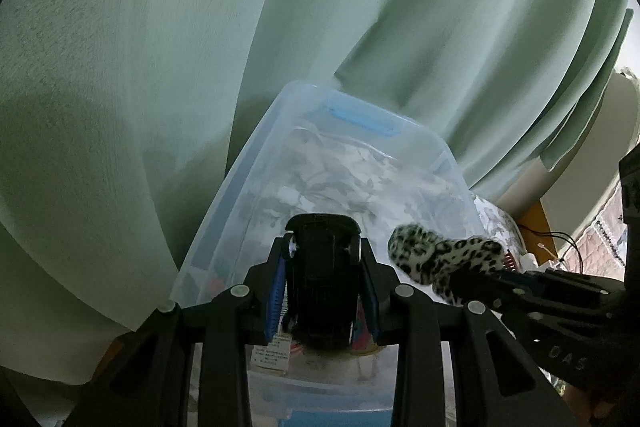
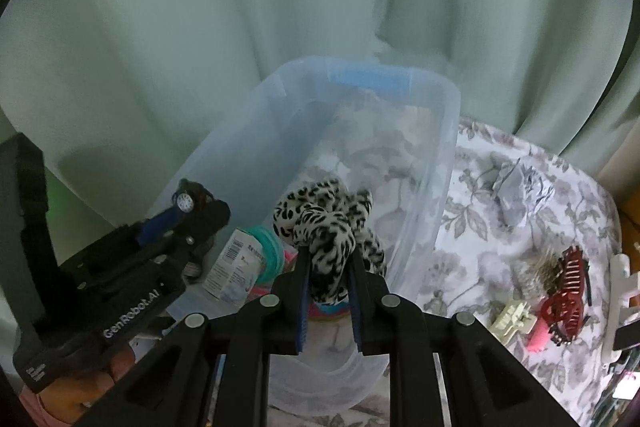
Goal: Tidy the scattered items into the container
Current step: 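Carry the toy car and scrunchie over the clear box and lower them, then open both tools to drop the car and scrunchie into the box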
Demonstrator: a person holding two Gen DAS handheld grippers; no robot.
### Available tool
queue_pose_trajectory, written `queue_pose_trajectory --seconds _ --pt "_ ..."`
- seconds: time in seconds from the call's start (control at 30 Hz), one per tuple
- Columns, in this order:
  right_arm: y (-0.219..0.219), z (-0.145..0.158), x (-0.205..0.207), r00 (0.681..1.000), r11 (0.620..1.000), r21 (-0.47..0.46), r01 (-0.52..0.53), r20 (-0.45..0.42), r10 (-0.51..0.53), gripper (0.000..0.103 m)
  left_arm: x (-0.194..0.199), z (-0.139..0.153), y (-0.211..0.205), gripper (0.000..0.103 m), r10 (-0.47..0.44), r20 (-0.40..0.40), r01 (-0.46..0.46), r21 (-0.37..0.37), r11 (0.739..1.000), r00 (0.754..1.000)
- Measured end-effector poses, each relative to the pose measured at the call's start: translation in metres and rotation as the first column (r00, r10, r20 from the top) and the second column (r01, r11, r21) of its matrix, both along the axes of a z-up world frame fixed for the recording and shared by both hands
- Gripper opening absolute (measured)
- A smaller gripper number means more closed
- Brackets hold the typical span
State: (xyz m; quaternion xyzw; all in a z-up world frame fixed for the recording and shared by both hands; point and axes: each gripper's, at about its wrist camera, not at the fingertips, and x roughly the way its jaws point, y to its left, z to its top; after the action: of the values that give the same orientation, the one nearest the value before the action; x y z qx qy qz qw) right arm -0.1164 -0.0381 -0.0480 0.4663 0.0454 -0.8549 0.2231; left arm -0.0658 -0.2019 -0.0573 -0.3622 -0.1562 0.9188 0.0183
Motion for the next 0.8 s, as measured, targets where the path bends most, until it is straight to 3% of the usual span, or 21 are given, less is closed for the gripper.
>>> queue_pose_trajectory --seconds 0.13,0.2,0.5,0.7,0.8 --pt "0.003 -0.010 -0.007 0.999 1.000 -0.004 0.019 0.044 -0.019 0.021 0.000 0.001 0.003 0.040 0.000 -0.003 -0.001 -0.027 1.000 1.000" --pt "0.006 -0.014 -0.009 0.998 1.000 -0.019 0.022 0.064 -0.021 0.021 0.000 0.001 0.004 0.048 -0.006 -0.007 0.006 -0.028 1.000 1.000" --pt "0.001 -0.012 -0.006 0.999 1.000 -0.011 -0.007 0.050 0.007 0.030 -0.015 -0.003 0.006 0.066 0.006 0.013 -0.005 -0.034 0.999 1.000" --pt "0.000 -0.006 -0.001 1.000 1.000 -0.001 -0.006 0.020 0.006 0.046 -0.018 -0.004 0.006 0.068 0.011 0.028 -0.011 -0.010 1.000 1.000" --pt "0.004 -0.002 0.001 1.000 1.000 -0.021 0.002 0.021 -0.002 0.046 -0.018 -0.004 0.009 0.069 0.010 0.037 -0.010 -0.010 1.000 0.999"
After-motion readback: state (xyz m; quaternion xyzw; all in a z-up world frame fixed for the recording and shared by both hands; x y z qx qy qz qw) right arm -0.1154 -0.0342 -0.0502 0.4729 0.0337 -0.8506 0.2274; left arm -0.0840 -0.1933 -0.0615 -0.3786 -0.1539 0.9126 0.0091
